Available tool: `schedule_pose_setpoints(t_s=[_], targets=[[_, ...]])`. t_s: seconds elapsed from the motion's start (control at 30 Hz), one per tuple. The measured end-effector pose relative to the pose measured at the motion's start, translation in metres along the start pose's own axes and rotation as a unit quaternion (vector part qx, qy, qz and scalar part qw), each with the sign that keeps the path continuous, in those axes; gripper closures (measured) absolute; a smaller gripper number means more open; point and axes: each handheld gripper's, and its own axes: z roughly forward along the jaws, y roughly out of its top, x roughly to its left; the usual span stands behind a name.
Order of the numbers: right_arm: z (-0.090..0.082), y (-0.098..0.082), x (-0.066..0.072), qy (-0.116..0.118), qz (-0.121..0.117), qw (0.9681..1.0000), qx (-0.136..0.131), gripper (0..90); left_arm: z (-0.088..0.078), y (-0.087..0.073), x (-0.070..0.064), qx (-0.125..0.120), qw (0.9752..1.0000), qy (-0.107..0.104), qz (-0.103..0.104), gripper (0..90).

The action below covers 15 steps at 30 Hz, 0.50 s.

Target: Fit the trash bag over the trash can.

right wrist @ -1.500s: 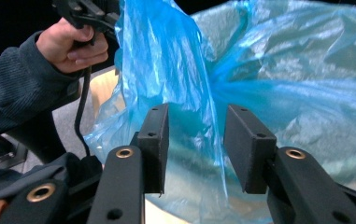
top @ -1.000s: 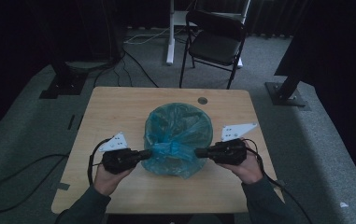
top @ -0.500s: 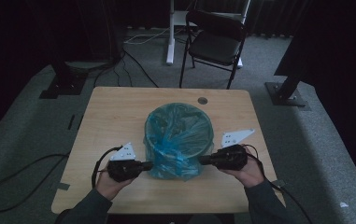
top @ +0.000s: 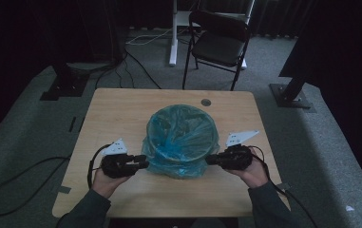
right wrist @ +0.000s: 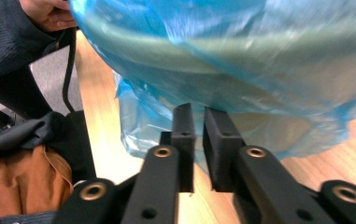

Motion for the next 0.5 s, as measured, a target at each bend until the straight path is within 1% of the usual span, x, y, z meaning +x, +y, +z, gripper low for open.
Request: schedule_pose_setpoints(t_s=[0.03, 0.1, 0.13, 0.27, 0.37, 0.5], targets=[[-0.002, 0.000, 0.000, -0.001, -0.001, 1.0000, -0.004, 77.9, -0.003, 0.002, 0.000, -0.006, 1.0000, -0.002, 0.001, 62.2], [-0.006, 0.000, 0.000, -0.003, -0.002, 0.9999, -0.010, 75.4, -0.011, 0.004, -0.001, -0.016, 0.9997, -0.014, 0.007, 60.2], [-0.006, 0.000, -0.001, -0.004, 0.002, 0.9999, -0.011, 74.5, -0.015, 0.005, -0.002, -0.020, 0.9996, -0.017, 0.010, 59.2], [-0.005, -0.002, -0.002, -0.003, 0.003, 0.9999, -0.012, 72.0, -0.026, 0.010, -0.006, -0.039, 0.9985, -0.034, 0.021, 54.8], [-0.003, -0.002, -0.003, -0.002, 0.005, 0.9999, -0.013, 70.9, -0.030, 0.021, -0.008, -0.056, 0.9971, -0.042, 0.030, 53.7], [-0.004, -0.001, -0.002, -0.004, 0.003, 0.9998, -0.017, 68.6, -0.031, 0.042, -0.007, -0.070, 0.9957, -0.045, 0.042, 54.1]])
